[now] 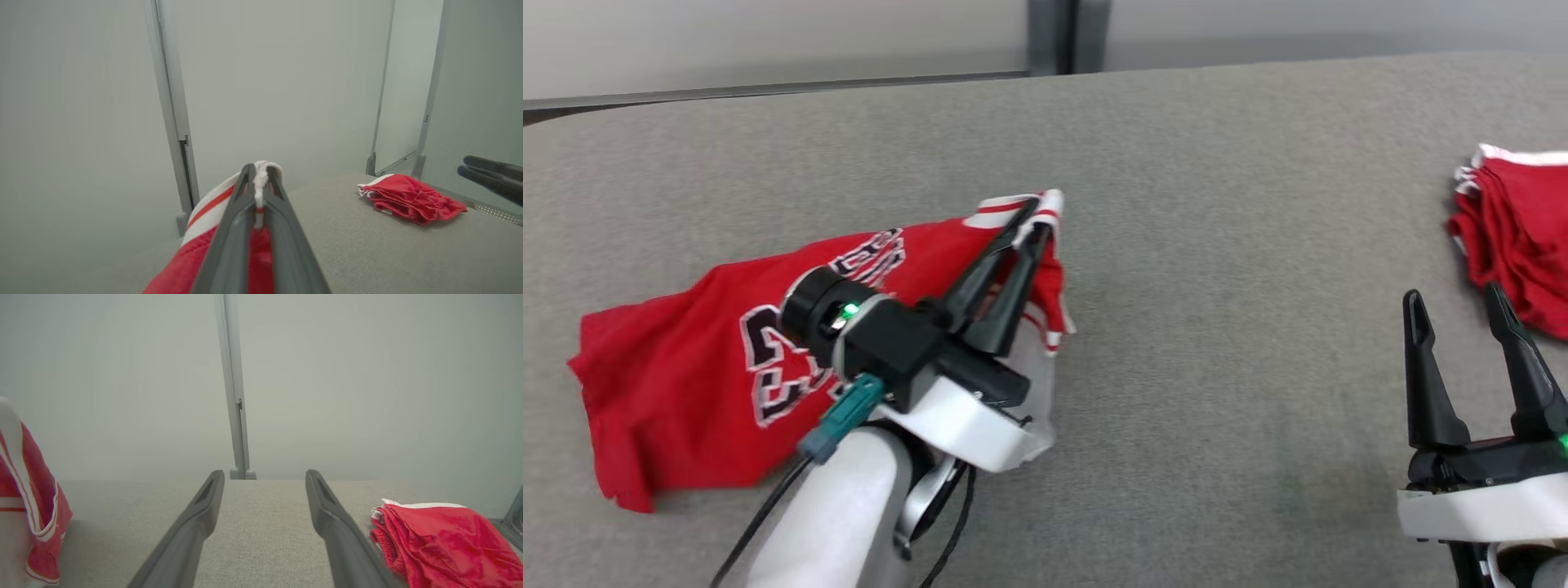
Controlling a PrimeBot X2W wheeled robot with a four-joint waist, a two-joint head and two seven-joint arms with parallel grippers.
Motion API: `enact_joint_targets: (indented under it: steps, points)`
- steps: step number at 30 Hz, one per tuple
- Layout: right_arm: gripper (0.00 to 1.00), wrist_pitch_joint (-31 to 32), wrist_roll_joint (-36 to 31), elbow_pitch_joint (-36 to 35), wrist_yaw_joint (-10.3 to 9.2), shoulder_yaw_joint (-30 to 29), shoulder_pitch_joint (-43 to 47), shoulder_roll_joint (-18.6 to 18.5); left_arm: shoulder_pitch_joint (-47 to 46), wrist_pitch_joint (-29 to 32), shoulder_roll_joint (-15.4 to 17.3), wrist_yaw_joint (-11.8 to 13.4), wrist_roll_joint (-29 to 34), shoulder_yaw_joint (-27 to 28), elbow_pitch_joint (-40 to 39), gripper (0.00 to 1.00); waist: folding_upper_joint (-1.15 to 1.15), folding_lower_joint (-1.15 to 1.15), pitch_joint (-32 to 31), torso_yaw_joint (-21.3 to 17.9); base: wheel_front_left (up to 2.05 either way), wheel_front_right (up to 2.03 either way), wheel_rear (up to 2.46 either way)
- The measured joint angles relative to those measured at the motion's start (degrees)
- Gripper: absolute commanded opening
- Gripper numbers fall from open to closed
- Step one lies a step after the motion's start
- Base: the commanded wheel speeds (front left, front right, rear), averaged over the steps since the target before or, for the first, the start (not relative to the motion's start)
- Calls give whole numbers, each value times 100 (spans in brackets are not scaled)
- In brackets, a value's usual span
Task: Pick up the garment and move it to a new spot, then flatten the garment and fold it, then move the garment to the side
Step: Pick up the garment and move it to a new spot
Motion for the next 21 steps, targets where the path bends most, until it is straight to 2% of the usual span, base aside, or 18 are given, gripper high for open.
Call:
enact_joint_targets:
  steps: [9, 14, 17, 18, 19, 21]
  points:
    - [100, -476, 222, 408, 0, -30, -185, 208, -1335, -25, -77, -24, -214, -1434, 913, 0, 0, 0, 558, -1333, 0, 0, 0]
    - [100, -671, 269, 628, 0, -24, -230, 280, -1718, -26, -75, -45, -482, -1933, 1831, 0, 0, 0, 1054, -1778, 0, 0, 0]
    - [100, -778, 277, 727, 0, -10, -335, 289, -1942, -198, -77, 36, -594, -2084, 2288, 0, 0, 0, 1324, -1939, 0, 0, 0]
    - [100, -788, 275, 745, 0, 0, -360, 291, -1995, -279, -76, 76, -653, -2141, 2391, 16, 0, 0, 1403, -1970, 0, 0, 0]
    - [100, -804, 272, 772, 0, 12, -382, 296, -2036, -372, -73, 111, -680, -2202, 2461, 100, 0, 0, 1470, -1988, 0, 0, 0]
    - [100, -849, 249, 818, 0, 9, -451, 304, -2118, -511, -69, 158, -756, -2330, 2557, 100, 0, 0, 1559, -1974, 0, 0, 0]
